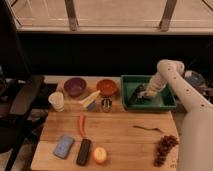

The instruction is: Wipe tray with towel

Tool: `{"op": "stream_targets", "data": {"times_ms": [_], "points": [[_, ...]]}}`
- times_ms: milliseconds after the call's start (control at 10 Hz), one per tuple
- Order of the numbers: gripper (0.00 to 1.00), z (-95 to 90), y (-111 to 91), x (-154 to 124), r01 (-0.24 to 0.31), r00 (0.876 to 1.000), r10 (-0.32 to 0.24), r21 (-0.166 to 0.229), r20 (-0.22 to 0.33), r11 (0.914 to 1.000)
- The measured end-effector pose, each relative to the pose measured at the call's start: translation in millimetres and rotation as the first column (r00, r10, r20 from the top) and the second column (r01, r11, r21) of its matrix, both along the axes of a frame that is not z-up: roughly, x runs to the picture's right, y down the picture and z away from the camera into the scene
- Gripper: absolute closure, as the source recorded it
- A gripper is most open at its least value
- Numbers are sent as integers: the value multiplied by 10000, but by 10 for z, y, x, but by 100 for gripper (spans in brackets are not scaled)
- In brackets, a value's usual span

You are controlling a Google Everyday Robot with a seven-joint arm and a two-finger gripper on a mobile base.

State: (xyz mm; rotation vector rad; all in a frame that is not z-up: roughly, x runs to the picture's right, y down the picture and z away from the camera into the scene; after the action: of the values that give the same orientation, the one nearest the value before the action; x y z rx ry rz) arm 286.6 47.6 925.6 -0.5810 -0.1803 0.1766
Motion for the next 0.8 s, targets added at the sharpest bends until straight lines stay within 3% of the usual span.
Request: {"op": "stream_targets", "data": {"times_ms": [300, 500, 800], "points": [[100, -55, 182, -71, 153, 9991, -136, -423, 399, 9990], [100, -162, 317, 76, 188, 9992, -160, -764, 372, 9969], [100, -202, 351, 570, -59, 9994, 22, -1088, -341, 9940]]}}
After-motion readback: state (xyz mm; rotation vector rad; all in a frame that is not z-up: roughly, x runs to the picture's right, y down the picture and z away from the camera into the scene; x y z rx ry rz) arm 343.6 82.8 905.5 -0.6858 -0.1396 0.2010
